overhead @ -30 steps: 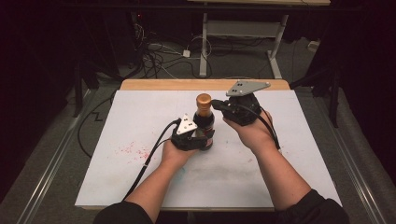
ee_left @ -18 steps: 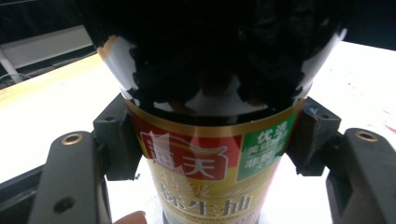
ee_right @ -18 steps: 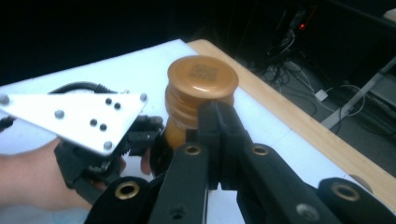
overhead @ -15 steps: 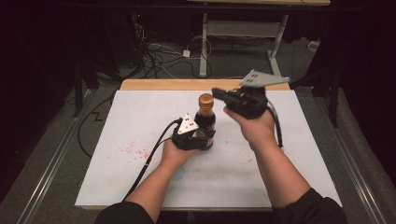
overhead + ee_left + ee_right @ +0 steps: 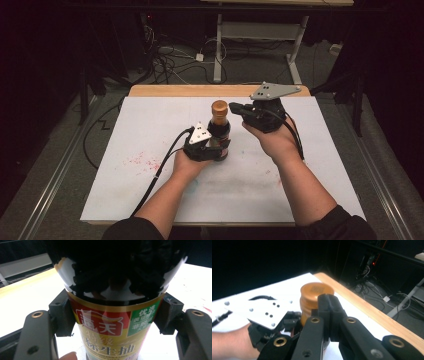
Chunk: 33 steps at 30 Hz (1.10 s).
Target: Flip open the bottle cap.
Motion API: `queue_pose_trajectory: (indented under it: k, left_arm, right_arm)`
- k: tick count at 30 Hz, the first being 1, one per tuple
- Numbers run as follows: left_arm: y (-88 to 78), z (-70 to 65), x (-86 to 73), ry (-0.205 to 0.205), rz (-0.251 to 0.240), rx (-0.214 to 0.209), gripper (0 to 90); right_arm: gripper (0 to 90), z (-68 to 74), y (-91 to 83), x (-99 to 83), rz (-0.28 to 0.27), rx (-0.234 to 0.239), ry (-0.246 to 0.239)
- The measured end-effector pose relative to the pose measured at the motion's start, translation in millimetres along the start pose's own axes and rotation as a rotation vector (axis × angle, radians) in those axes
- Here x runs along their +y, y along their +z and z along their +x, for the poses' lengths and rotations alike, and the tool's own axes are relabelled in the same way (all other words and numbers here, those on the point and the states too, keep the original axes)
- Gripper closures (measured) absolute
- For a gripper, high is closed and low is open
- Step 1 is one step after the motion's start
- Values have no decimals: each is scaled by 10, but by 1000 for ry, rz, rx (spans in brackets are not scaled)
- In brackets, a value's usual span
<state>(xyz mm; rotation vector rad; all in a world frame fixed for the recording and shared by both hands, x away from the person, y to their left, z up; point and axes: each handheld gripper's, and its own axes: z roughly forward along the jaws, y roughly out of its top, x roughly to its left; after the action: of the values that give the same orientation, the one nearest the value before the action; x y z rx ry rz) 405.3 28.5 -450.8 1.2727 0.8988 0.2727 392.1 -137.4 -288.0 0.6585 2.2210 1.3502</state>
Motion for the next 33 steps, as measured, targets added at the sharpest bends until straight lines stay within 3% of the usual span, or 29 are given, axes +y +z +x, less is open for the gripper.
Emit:
queue_pose_trajectory:
  k: [11, 27, 33]
  left_arm:
    - [-4, -4, -5, 3, -1, 2, 290]
    - [-7, -17, -19, 4, -16, 11, 293]
    - [-9, -15, -22, 6, -16, 13, 293]
  right_arm:
    - [900, 36, 95, -63, 94, 19, -5]
    - [900, 87, 95, 37, 147, 10, -53]
    - [900, 93, 100, 54, 132, 7, -46]
